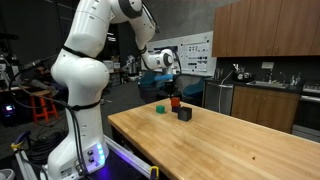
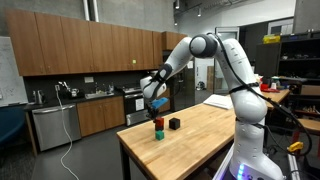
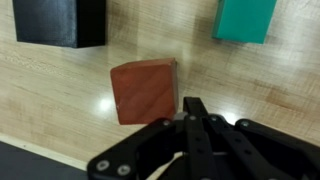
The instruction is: Remove the three blocks from on top of the black block, put them on the table and then put the orange block on the purple block
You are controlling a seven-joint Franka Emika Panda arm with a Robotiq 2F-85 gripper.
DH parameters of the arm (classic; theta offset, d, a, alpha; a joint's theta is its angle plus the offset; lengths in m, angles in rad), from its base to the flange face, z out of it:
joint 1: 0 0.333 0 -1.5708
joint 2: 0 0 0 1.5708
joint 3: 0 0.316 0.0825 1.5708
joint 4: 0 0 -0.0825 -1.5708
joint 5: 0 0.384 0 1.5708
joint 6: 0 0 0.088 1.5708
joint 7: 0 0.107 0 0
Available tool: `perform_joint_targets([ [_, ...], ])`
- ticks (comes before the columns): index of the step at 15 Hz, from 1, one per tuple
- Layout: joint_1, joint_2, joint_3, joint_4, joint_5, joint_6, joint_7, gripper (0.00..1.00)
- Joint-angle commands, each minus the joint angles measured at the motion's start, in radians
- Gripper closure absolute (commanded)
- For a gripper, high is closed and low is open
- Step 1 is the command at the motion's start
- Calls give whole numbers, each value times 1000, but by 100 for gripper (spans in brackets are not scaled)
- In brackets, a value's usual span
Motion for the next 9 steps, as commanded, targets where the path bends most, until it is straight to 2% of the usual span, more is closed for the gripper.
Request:
perform_joint_targets([
  [1,27,-73,-2,-26,-28,-16,25,100],
  [6,47,-193,24,-54,-8,-94,43,100],
  [7,31,-113,25,-5,-7,-56,20,99],
  [9,34,-154,34,-16,-7,-87,28,99],
])
